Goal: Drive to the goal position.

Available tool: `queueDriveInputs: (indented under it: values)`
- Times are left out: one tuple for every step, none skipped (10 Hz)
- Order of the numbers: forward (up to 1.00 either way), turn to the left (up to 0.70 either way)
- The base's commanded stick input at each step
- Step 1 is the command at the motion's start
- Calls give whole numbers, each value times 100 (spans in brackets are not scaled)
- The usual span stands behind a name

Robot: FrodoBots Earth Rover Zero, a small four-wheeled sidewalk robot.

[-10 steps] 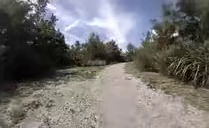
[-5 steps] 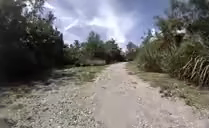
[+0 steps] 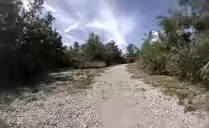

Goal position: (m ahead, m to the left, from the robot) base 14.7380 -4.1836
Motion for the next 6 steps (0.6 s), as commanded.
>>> queueDriveInputs:
  values:
    - [84, 0]
    - [84, 0]
    - [84, 0]
    - [84, 0]
    - [84, 0]
    - [84, 0]
